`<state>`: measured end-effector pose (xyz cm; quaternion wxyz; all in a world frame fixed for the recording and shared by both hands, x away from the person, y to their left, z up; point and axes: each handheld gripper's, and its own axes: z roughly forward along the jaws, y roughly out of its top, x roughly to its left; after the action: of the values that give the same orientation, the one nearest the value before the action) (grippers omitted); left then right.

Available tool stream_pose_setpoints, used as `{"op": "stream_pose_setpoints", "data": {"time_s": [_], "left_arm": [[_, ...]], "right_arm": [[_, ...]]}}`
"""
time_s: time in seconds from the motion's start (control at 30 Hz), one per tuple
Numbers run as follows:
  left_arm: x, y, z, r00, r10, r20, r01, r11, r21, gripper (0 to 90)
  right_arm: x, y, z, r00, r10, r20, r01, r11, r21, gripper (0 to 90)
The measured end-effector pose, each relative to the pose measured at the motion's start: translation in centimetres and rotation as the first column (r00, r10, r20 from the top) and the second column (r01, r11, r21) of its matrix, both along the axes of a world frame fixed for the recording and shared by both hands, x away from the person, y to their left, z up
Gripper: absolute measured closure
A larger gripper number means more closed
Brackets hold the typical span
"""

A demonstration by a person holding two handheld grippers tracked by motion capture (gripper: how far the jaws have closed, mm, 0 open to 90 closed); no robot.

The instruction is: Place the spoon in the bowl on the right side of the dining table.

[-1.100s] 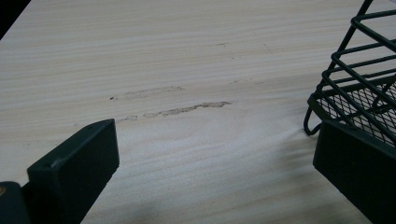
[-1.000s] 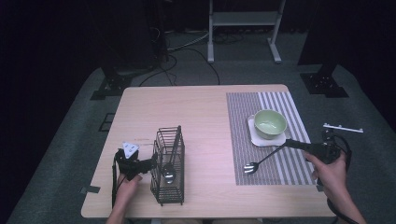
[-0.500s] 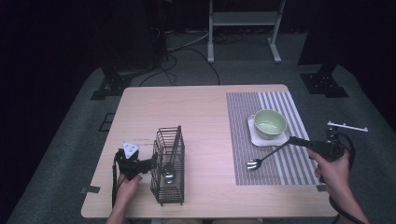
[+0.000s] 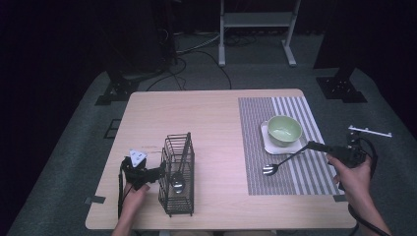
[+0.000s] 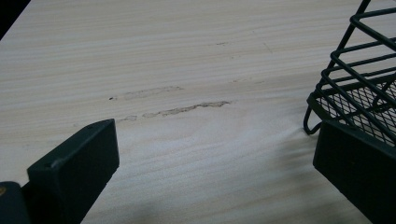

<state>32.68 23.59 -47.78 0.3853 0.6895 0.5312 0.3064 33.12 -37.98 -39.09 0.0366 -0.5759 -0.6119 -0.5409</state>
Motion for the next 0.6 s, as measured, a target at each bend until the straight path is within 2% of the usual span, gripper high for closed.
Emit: {"op": "stream_pose_setpoints", "data": {"time_s": [0.6], "left_arm": [[0.00,-0.02,0.00,1.0000,-0.001,-0.001,0.001,1.0000,0.004,0.0]], "right_arm": [[0.90,-0.88,0.50,0.9986,-0.054,0.001,0.054,0.999,0.007,88.6]]}}
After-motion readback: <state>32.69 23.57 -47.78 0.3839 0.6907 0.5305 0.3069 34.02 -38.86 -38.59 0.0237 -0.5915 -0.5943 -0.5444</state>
